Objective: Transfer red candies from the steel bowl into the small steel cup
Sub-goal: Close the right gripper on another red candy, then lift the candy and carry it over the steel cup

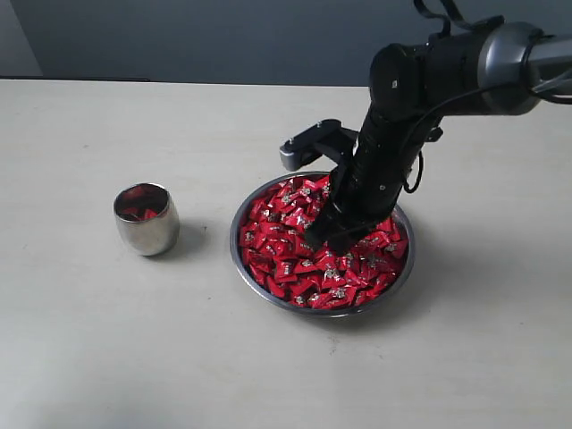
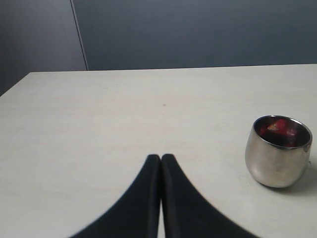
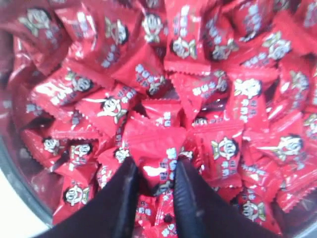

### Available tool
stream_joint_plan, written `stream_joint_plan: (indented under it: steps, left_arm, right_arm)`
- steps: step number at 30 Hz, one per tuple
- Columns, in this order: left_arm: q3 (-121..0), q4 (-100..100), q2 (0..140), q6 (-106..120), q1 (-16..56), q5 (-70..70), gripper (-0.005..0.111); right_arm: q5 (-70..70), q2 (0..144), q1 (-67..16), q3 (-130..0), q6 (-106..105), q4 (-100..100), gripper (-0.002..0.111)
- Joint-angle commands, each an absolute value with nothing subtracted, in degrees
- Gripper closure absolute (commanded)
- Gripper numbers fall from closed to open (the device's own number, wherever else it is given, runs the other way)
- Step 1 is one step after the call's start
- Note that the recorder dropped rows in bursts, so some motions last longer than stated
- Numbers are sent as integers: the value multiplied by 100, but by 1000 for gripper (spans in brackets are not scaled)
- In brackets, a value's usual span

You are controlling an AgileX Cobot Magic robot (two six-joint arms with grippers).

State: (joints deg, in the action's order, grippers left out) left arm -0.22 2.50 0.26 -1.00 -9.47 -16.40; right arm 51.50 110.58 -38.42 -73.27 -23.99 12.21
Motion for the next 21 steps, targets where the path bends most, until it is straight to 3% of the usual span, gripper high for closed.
stream_joint_plan:
  steps: [1, 11, 21]
  left_arm:
    - [0, 257, 0, -115, -951, -1630, 106]
    - [0, 257, 0, -115, -951, -1630, 106]
    - [0, 257, 0, -115, -951, -1630, 106]
  right_arm:
    - [5210, 10829, -3844, -7463, -2395, 1188, 108]
    - [4733, 10725, -3844, -7944, -2395, 1537, 108]
    - [4438, 11340, -4142, -9610, -3194, 2727, 109]
